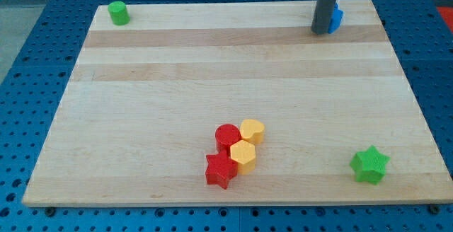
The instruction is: Push the green circle into blue blocks
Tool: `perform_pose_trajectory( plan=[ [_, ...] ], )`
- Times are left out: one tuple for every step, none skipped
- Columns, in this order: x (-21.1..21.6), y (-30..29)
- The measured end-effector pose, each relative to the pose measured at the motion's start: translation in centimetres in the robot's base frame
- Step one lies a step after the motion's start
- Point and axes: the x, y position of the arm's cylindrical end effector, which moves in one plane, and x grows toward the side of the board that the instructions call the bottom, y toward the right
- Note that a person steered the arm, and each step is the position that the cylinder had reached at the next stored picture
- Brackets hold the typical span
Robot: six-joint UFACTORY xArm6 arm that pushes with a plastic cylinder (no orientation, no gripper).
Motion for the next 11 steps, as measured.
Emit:
perform_pose_trajectory(
  plan=[
    [0.1, -1.0],
    [-0.3, -4.9],
    [-1.0, -9.7],
    [2.2, -16.9],
    [3.1, -25.2],
    [2.8, -34.1],
    [2.8, -42.5],
    [1.5, -46.8],
    [-2.0, -47.0],
    [-5.2, -47.0],
    [-8.7, -46.9]
  ],
)
